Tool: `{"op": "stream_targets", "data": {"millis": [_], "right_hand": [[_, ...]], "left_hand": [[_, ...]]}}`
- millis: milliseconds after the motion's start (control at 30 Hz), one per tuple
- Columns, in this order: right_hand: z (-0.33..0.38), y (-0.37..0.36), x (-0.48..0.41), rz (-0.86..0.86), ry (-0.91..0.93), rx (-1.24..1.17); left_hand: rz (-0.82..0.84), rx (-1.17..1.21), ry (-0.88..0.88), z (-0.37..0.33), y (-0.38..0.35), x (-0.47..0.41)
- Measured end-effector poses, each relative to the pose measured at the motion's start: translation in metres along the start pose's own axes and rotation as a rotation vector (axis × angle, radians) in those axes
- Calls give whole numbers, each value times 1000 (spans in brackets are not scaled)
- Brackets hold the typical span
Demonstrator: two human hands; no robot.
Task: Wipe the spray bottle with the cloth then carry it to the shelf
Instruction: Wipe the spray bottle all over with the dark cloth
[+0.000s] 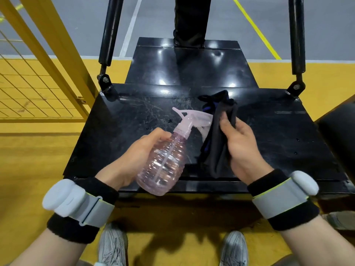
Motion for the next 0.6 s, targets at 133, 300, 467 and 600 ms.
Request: {"op": "stream_targets", "data": {"millis": [133, 300, 467, 600], "right_hand": [[-16, -2, -1, 40, -254, -185], [36, -7, 6, 74, 447, 469], [10, 6, 2, -45, 93, 174], [-5, 6, 1, -44, -77, 78]], "left_hand": [[-9, 4, 25, 1, 1, 2], [-29, -17, 48, 4, -1, 0], [12, -136, -26, 1, -7, -2], [36, -175, -19, 3, -10, -4]]}}
Point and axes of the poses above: each hand's wrist, its own x-axis away from the middle knuckle, its own y-axis out of the back of the hand, z = x × y, the point moved 9 cm from there along -x, towards the middle knuckle
